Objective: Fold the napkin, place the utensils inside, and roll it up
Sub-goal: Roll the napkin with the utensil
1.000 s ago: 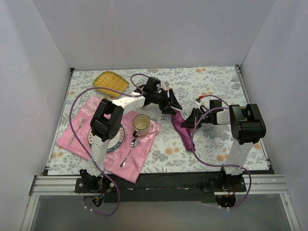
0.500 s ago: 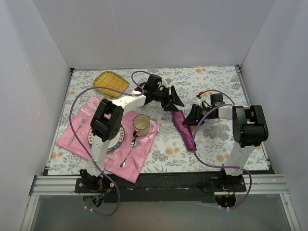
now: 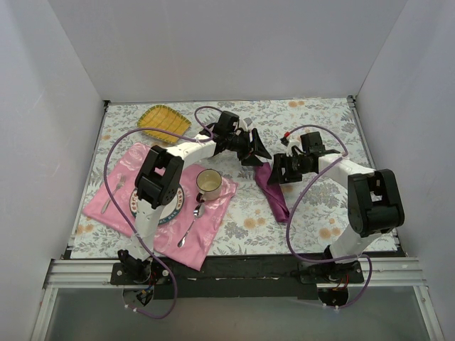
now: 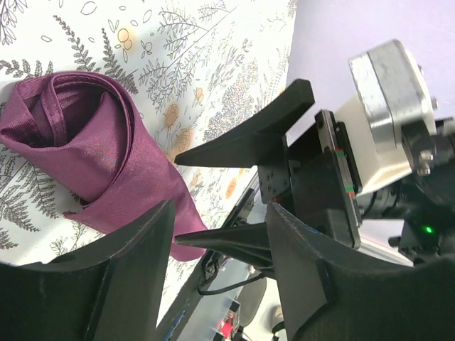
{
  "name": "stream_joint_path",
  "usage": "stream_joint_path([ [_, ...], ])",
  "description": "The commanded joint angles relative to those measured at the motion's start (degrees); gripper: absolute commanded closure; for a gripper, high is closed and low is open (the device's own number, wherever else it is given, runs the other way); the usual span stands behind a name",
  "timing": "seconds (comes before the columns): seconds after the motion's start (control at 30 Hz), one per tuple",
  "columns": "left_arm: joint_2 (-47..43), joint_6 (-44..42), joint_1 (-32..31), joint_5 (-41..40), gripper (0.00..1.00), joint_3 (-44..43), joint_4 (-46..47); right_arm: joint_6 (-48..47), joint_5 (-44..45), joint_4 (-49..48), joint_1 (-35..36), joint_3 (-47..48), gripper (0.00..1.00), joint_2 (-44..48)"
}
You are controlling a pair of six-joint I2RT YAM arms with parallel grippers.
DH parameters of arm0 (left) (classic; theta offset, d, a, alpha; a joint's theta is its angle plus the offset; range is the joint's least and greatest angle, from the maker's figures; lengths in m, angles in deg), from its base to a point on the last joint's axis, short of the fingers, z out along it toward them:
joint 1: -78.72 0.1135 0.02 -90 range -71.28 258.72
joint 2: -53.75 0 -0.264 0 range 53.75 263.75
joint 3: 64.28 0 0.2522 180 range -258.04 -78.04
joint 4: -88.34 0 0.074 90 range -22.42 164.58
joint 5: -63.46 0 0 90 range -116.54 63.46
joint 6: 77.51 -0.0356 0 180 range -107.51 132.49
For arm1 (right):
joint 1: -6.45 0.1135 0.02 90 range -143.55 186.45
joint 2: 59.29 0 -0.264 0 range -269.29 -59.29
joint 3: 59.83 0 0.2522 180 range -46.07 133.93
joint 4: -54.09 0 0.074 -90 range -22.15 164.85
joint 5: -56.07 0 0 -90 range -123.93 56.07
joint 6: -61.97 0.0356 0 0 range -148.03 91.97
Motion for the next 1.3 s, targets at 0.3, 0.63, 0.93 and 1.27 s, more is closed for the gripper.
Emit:
stream_joint_path([
  [0.3,1.1,1.3,-0.6,2.7,0.47,-3.4,2.0,-0.6,18.7,4.2,9.5,3.3,0.27,6.3],
  [0.63,2.3,1.5,-0.5,1.5,0.47,-4.9,1.0,1.1,12.7,0.3,10.8,2.8,0.39,2.8],
  [0.93,3.3,1.2,-1.1,3.3,0.47,-4.6,1.0,0.3,14.0,1.9,11.0,3.8,0.41,3.4],
  [1.27,4.9,0.3,-1.4,2.5,0.48,-3.8,1.0,3.2,11.5,2.3,10.9,3.9,0.41,5.9],
])
